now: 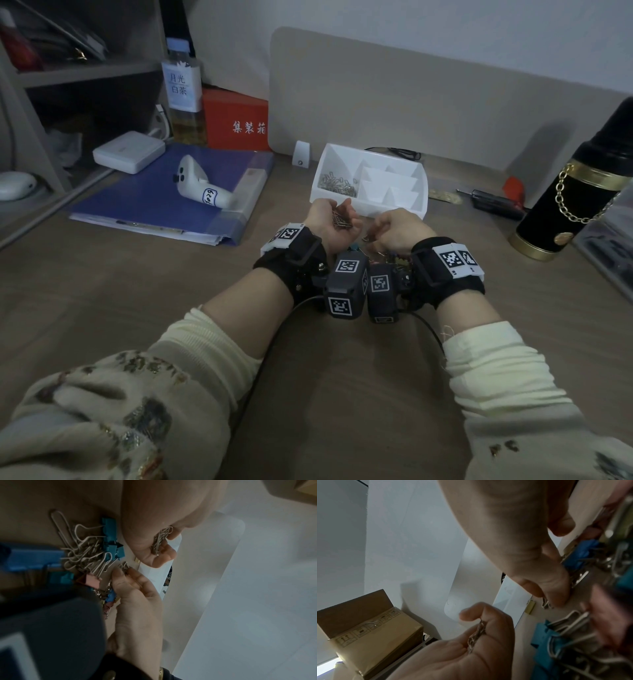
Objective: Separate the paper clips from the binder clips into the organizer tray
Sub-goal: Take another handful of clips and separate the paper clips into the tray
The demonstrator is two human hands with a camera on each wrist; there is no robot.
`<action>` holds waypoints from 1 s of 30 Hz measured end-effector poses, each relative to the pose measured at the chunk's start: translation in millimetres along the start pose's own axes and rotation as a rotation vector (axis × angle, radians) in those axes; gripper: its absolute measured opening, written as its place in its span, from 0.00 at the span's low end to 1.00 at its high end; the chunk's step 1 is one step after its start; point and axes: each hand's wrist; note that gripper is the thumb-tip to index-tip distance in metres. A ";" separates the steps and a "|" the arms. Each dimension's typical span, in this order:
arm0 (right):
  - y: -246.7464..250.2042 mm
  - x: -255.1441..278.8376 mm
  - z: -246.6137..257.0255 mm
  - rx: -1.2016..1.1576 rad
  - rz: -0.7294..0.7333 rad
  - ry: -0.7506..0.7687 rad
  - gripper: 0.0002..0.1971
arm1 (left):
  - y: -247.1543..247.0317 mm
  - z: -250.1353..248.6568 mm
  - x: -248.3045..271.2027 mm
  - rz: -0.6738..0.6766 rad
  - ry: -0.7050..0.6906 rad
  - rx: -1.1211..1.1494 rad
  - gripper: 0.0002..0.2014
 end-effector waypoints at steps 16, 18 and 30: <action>-2.3 0.9 3.9 0.003 -0.072 0.117 0.10 | -2.3 2.0 7.2 -0.025 -0.020 -0.037 0.17; -2.0 0.1 4.4 -0.032 -0.127 0.115 0.12 | -3.2 2.8 10.5 -0.039 -0.030 -0.027 0.18; 7.3 -0.1 20.1 -0.335 -0.314 0.308 0.08 | -5.3 5.7 16.0 -0.104 -0.075 -0.056 0.19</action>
Point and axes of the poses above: each hand's wrist, its own x-axis away from the middle knuckle, its own y-axis out of the back of the hand, z = x × y, and after that the axes turned 7 degrees about y, right-handed
